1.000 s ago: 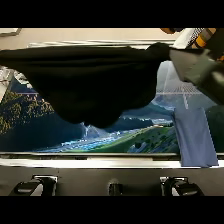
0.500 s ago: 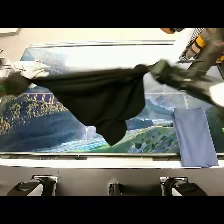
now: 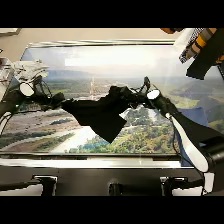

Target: Fold the clothes and pants, and hang the long-sleeved shirts on hangers.

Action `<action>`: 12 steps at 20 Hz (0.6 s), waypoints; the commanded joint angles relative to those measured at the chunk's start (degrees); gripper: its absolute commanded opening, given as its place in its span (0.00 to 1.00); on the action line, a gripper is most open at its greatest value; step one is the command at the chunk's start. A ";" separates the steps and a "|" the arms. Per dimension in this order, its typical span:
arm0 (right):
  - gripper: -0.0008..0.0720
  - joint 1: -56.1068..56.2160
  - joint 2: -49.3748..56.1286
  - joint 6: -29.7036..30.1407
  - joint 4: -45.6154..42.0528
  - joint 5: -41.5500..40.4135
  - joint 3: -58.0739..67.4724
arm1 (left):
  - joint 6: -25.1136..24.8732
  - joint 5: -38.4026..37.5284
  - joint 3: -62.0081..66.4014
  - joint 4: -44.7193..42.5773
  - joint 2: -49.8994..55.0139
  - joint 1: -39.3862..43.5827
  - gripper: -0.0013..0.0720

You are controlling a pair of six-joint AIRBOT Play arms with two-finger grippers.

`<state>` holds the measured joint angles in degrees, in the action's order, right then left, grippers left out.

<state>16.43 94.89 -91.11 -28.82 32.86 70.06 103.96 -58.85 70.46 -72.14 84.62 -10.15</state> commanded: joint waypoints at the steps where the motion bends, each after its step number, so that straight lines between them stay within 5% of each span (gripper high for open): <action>1: 0.27 -0.79 1.62 1.95 3.50 1.38 0.04 | -0.48 0.44 0.02 0.55 3.43 -0.24 0.04; 2: 0.40 -2.69 0.31 2.69 3.41 3.58 0.04 | -0.66 0.37 0.11 0.52 3.13 -0.55 0.11; 3: 0.46 -5.27 -1.33 3.91 3.02 6.03 0.04 | -0.63 0.35 0.11 0.55 2.54 -1.07 0.29; 6: 0.51 -15.72 -6.56 4.70 -2.19 12.11 0.04 | -1.01 -0.92 0.11 0.57 -0.09 -3.28 0.78; 12: 0.66 -28.17 -2.71 4.72 -7.74 21.77 0.02 | -7.87 -7.45 -0.20 0.76 -6.21 -6.19 0.78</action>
<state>-7.38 90.30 -88.27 -34.37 49.36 70.11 99.00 -63.29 70.43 -71.61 80.86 -15.31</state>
